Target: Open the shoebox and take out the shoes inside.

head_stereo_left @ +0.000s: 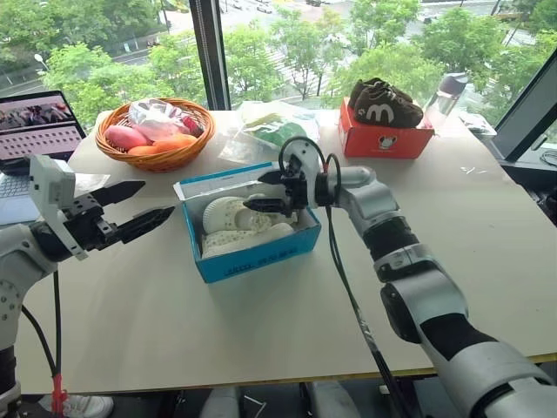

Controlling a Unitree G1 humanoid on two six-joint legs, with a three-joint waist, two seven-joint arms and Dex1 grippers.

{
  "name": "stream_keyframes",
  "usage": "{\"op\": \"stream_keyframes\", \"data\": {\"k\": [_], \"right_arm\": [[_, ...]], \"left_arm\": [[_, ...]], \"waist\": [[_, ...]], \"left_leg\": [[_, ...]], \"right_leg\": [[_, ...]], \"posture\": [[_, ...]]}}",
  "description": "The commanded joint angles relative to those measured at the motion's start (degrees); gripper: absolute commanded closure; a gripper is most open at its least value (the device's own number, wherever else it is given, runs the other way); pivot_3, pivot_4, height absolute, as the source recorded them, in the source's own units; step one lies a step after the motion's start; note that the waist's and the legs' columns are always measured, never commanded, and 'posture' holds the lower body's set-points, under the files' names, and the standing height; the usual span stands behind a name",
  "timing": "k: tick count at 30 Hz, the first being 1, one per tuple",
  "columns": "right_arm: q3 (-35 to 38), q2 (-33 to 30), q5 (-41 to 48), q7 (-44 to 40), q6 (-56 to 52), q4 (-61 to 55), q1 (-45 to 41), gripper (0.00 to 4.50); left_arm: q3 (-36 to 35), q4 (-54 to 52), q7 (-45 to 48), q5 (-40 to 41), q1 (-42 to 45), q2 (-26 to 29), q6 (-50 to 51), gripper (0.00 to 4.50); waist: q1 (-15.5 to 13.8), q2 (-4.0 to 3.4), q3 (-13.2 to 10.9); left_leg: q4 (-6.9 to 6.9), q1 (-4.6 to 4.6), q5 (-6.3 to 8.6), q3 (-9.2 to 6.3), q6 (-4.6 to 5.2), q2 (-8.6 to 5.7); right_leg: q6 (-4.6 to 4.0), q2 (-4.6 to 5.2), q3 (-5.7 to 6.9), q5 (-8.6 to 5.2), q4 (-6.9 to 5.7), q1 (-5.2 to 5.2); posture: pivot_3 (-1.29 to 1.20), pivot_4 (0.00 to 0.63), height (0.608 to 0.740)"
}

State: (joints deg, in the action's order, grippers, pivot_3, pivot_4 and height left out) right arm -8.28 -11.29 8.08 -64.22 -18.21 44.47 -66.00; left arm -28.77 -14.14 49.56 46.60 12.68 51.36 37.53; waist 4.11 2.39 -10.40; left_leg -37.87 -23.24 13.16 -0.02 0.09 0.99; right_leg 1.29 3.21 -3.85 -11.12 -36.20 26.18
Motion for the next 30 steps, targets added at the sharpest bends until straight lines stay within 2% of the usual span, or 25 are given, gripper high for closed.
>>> {"op": "stream_keyframes", "data": {"k": [1,5,6,8,11,15,23,26,30], "right_arm": [[0.8,-0.4,1.19,-1.15,-0.83,-2.43,0.01,2.13],[0.63,-0.37,0.77,-1.29,-0.75,-3.3,0.5,3.47],[0.7,-0.32,0.81,-1.22,-0.82,-3.55,0.58,3.92],[1.26,-0.07,1.46,-1.03,-1.43,-4.4,0.59,4.48],[3.79,0.73,4.85,-1.23,-3.17,-7.19,0.5,4.48],[13.18,3.21,15.02,3.4,-12.44,-8.78,-0.47,4.48],[18.76,3.86,22.9,8.78,-19.76,-16.54,2.5,4.48],[20.8,1.65,24.41,10.56,-20.71,-18.28,1.65,4.48],[25.43,-4.9,25.2,14.75,-20.44,-14.86,-2.64,4.48]], "left_arm": [[-1.19,-1.06,-0.08,0.2,0.61,0.35,-0.82,0.0],[-0.78,-0.79,-0.18,0.12,1.03,0.41,-0.66,0.0],[-0.71,-0.69,-0.17,0.05,1.08,0.43,-0.69,0.0],[-0.64,-0.66,-0.14,-0.05,1.09,0.42,-0.78,0.0],[-0.63,-0.67,-0.12,-0.09,1.05,0.33,-0.88,0.0],[-1.31,-0.95,-0.11,0.05,0.41,0.45,-0.77,0.0],[-2.04,-0.7,0.18,0.11,0.12,1.15,-0.57,0.0],[-1.74,-0.61,0.3,0.14,0.51,1.26,-0.51,0.0],[-1.41,0.01,0.81,-0.03,0.96,1.38,-0.71,0.0]], "waist": [[-0.01,0.0,0.0],[-0.08,0.0,0.0],[-0.09,0.0,0.0],[-0.08,0.0,0.0],[-0.04,0.0,0.0],[0.01,0.0,0.0],[-0.14,0.0,0.0],[-0.07,0.0,0.0],[-0.4,-0.01,0.0]], "left_leg": [[0.0,0.0,0.0,0.0,0.0,0.0],[0.0,0.0,-0.03,0.0,-0.04,-0.01],[0.0,0.0,-0.04,0.0,-0.07,-0.01],[0.0,0.0,-0.05,0.0,-0.08,-0.02],[0.0,0.0,-0.05,-0.01,-0.08,-0.01],[0.0,-0.02,-0.05,-0.02,-0.08,0.02],[0.0,-0.03,-0.05,-0.04,-0.08,0.0],[0.0,-0.03,-0.05,-0.03,-0.08,-0.01],[0.0,-0.06,-0.05,-0.03,-0.08,-0.04]], "right_leg": [[0.0,0.0,0.0,0.0,0.0,0.0],[0.0,0.01,0.0,0.0,-0.02,-0.01],[0.0,0.01,0.0,0.0,-0.02,0.0],[0.0,0.01,0.0,0.0,-0.02,0.0],[0.0,0.0,0.0,0.0,-0.02,0.0],[0.0,-0.01,0.0,0.01,-0.03,0.02],[0.0,0.01,0.0,0.01,-0.03,0.0],[0.0,0.01,0.01,0.01,-0.02,0.0],[0.0,0.02,0.0,0.0,0.0,0.01]], "posture": [[0.0,0.15,0.74],[0.0,0.15,0.74],[0.0,0.15,0.74],[0.0,0.15,0.74],[0.0,0.15,0.74],[0.0,0.15,0.74],[0.0,0.15,0.74],[0.0,0.15,0.74],[0.0,0.15,0.74]]}}
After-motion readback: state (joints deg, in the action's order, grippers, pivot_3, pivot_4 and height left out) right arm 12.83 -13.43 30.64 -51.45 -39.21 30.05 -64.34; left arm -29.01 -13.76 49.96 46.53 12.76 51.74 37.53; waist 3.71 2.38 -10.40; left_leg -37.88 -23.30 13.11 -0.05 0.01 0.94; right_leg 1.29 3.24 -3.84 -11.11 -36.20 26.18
